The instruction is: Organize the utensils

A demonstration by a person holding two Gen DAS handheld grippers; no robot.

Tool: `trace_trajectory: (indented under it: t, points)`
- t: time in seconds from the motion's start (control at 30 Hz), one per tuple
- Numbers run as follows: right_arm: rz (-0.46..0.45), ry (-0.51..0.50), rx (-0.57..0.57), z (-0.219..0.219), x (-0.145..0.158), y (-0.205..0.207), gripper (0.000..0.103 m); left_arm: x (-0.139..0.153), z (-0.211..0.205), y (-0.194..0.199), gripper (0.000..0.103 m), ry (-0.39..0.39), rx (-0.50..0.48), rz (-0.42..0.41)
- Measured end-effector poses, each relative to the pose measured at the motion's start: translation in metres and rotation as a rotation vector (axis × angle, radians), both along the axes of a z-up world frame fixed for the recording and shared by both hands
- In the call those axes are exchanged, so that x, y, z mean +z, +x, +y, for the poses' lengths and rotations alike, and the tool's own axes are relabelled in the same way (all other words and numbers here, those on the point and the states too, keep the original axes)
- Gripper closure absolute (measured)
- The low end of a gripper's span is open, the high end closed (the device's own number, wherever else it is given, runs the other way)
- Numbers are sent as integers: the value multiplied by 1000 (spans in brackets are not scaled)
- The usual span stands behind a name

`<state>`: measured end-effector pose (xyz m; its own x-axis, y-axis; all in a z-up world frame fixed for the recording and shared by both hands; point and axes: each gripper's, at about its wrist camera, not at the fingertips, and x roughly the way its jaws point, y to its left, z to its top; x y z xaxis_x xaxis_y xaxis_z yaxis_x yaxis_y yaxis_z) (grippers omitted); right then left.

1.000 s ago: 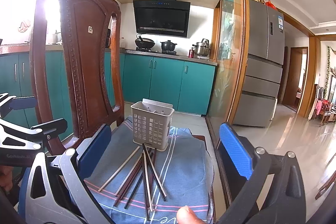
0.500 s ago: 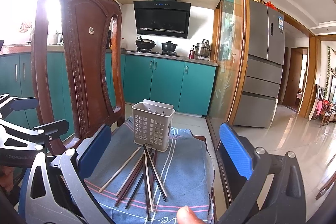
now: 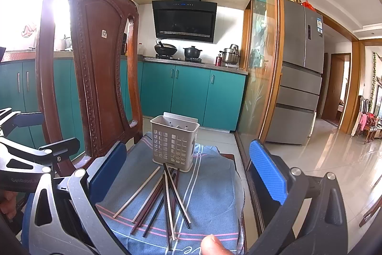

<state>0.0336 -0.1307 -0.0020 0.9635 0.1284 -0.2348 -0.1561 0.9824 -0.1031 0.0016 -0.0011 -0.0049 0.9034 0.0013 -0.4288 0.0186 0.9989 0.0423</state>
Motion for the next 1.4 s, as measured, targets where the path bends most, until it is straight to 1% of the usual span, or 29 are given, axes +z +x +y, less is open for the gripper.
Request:
trace_trajectory:
  t: [1.03,1.27,1.4]
  points:
    - [0,3,1,-1,-1,0,3,-4,1,2,4,0,3,8]
    - [-9,-11,9,9,-1,-2,2,-5,3,2,4,-8,4,7]
    - [-8,-3,10,8,-1,-1,3,-4,2,3,4,0,0,7]
